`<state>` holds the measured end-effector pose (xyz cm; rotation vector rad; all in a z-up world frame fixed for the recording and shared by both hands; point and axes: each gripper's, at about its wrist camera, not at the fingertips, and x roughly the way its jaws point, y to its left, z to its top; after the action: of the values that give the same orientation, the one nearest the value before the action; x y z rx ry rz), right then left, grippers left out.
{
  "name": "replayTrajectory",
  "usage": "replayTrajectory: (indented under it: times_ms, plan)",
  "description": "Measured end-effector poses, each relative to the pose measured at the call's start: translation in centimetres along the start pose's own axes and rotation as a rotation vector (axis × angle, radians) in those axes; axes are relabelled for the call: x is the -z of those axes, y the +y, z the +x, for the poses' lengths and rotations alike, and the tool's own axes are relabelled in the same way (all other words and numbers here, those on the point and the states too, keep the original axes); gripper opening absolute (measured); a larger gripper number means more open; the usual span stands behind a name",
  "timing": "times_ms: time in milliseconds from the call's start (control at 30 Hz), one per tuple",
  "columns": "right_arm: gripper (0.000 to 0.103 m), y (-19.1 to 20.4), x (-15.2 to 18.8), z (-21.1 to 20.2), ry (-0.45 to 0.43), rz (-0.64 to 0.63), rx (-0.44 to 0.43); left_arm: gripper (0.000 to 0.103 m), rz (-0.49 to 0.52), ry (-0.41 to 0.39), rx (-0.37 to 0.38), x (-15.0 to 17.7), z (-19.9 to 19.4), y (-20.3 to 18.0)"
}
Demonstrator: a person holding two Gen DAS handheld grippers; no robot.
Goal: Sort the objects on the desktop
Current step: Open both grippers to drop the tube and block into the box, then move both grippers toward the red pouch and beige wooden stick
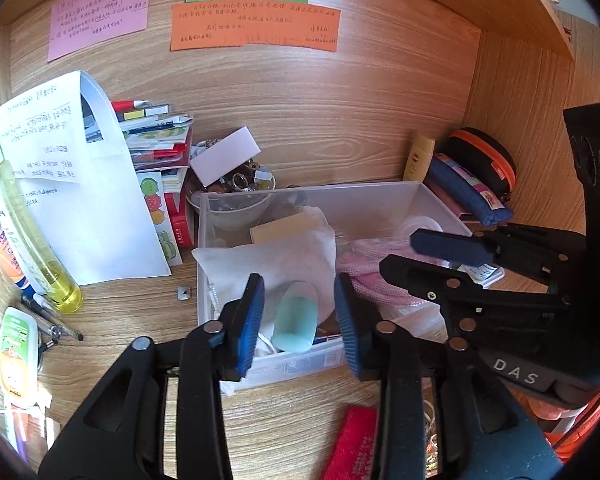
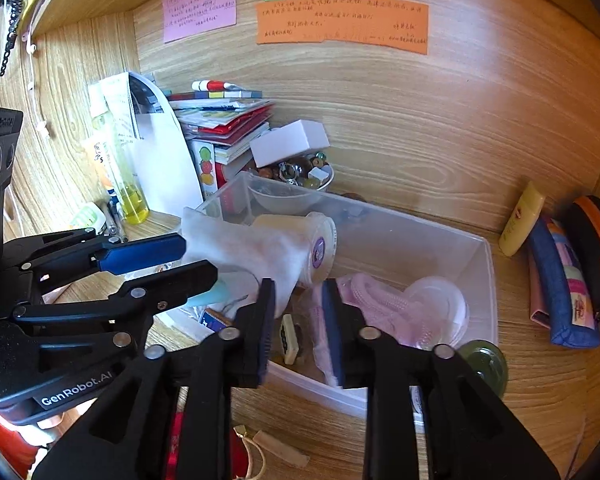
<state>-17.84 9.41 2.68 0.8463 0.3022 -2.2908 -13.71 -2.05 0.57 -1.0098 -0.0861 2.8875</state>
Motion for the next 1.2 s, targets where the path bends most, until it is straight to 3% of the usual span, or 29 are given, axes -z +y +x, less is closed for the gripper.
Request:
replayTrajectory:
  times_ms: [133, 300, 500, 600, 733, 1200]
  plan:
    - [0.040, -0.2, 0.3, -1.3, -0.017, 0.002, 0.015, 0.051, 0.009, -0.028, -0.012, 0.3, -1.6, -0.3]
    - [0.069, -0.4, 1.2, -3.4, -0.035, 0.009, 0.039, 0.068, 0.015, -0.063, -0.031, 0.9, -3.6, -0.7]
    - [0.079, -0.6, 2.5, -5.9, -0.073, 0.000, 0.090, 0.076, 0.017, -0.055, -0.040, 2.0, -5.0, -1.0]
    - [0.080, -0.7, 3.2, -6.7, -0.077, 0.002, 0.086, 0.084, 0.014, -0.037, -0.037, 2.7, -5.4, -1.1]
    - [0.081, -1.2, 4.3, -7.4, -0.074, 0.012, 0.089, 0.087, 0.020, -0.005, -0.034, 3.9, -5.4, -1.4]
    - [0.081, -3.1, 7.9, -7.2, 0.015, 0.041, 0.132, 0.088, 0.040, 0.194, 0.076, 8.5, -2.3, -3.8]
